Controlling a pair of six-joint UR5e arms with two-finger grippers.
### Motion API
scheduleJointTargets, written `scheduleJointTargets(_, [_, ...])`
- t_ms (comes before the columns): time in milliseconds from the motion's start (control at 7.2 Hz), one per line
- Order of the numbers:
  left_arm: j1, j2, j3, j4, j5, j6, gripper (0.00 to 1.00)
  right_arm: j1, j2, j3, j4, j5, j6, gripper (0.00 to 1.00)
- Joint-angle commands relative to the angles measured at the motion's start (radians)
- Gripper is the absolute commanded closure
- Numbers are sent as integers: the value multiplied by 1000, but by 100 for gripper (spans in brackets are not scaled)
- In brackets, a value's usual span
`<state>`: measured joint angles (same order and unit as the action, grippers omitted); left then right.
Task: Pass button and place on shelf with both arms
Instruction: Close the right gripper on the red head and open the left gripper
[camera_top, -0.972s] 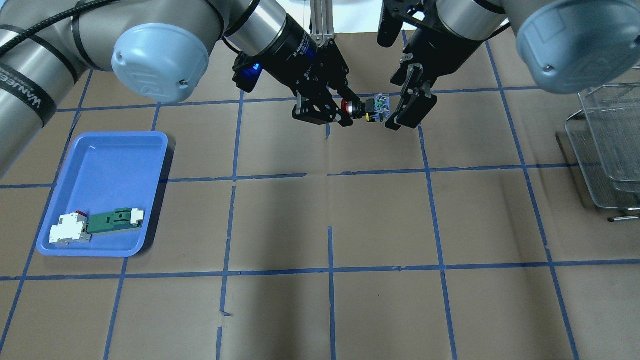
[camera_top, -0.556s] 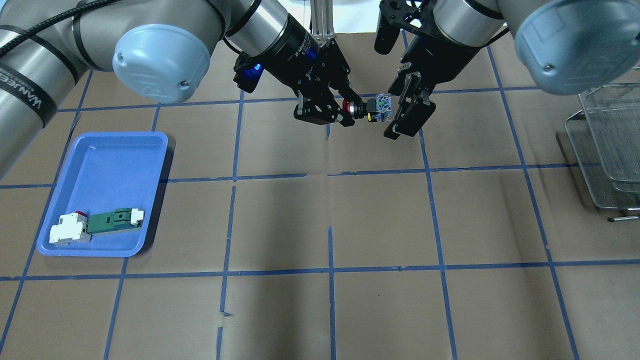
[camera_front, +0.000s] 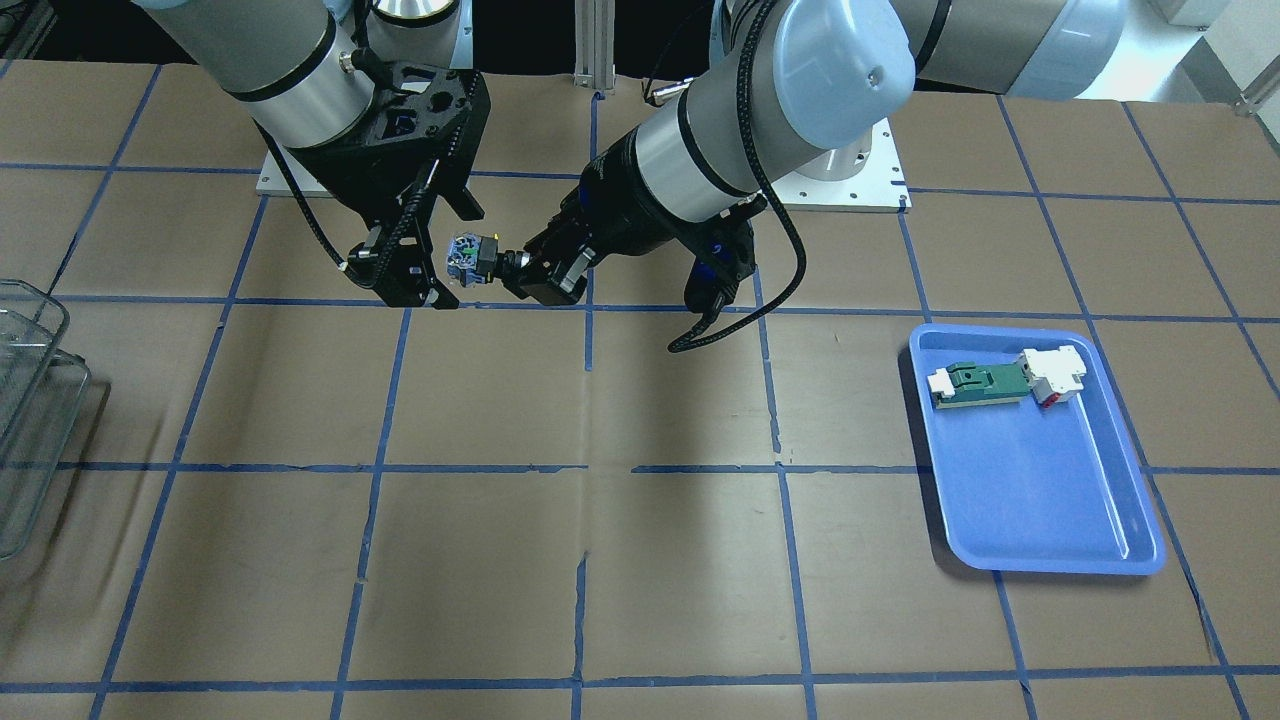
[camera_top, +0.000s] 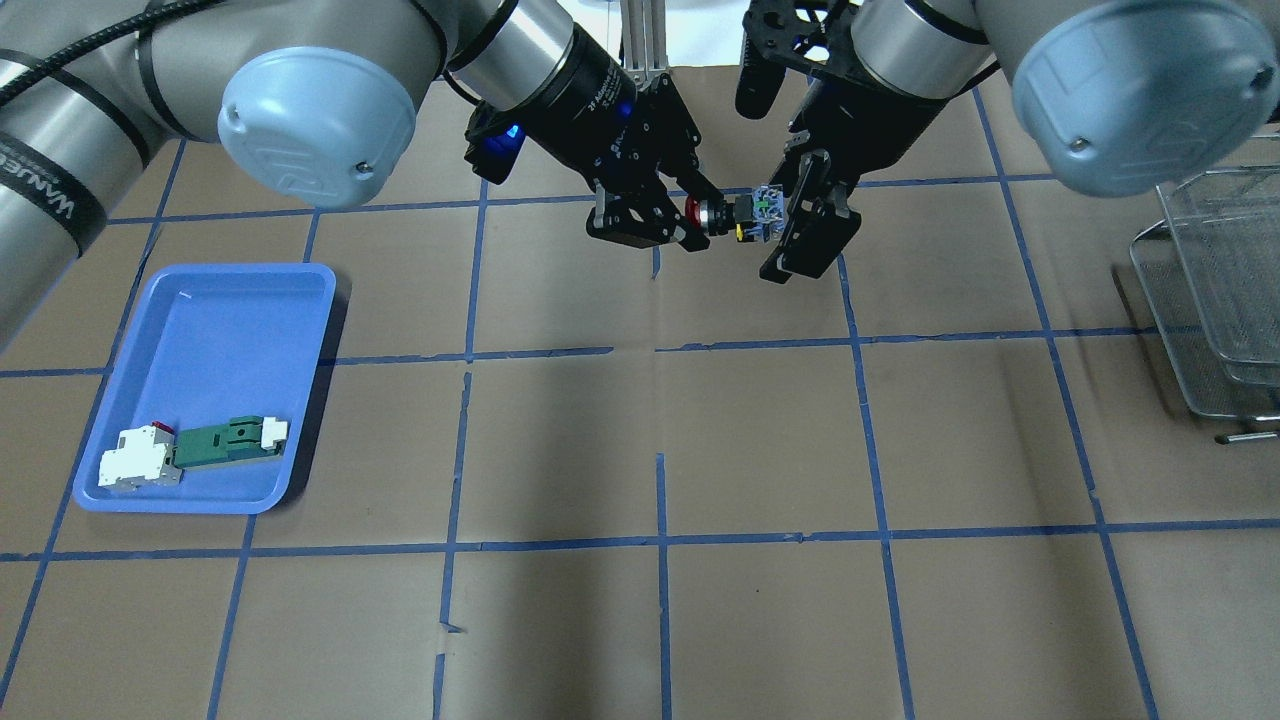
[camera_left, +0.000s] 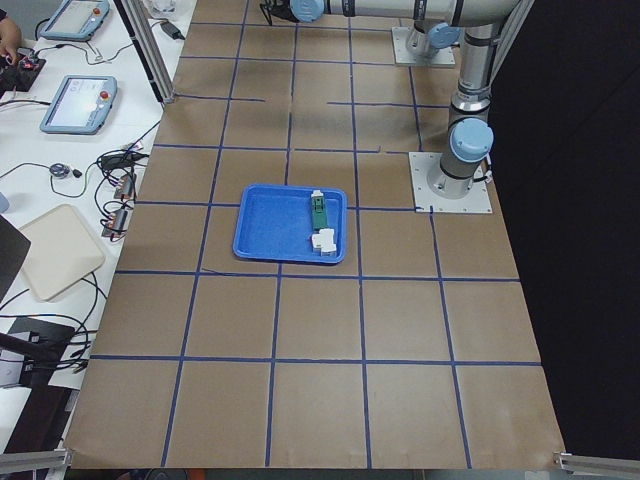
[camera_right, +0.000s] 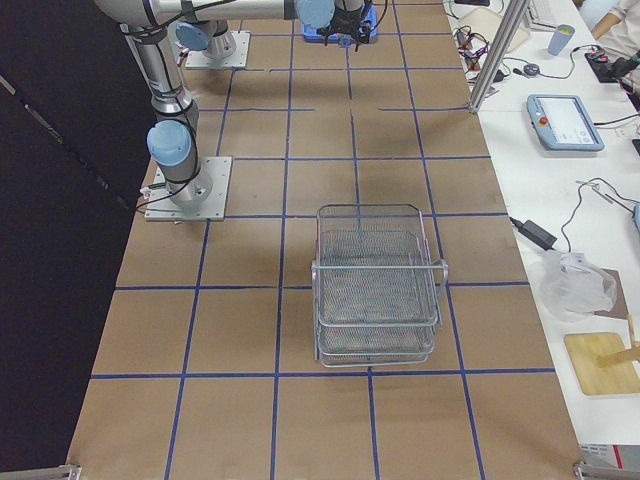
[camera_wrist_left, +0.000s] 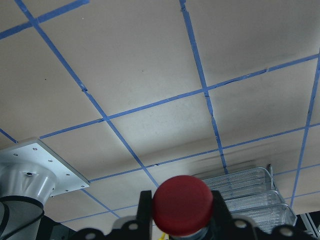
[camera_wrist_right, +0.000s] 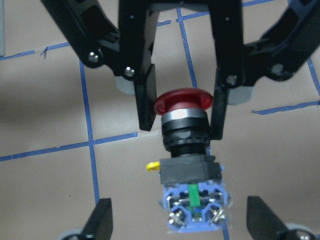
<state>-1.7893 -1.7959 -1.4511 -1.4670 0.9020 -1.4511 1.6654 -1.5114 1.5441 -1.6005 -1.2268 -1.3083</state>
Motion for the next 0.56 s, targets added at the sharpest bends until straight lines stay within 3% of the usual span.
scheduleJointTargets(0, [-1, 1, 0, -1, 0, -2, 100, 1, -1, -1, -13, 10, 4, 15])
scheduleJointTargets(417, [1, 7, 0, -1, 0, -3, 100, 2, -9, 1, -18, 21, 26, 14])
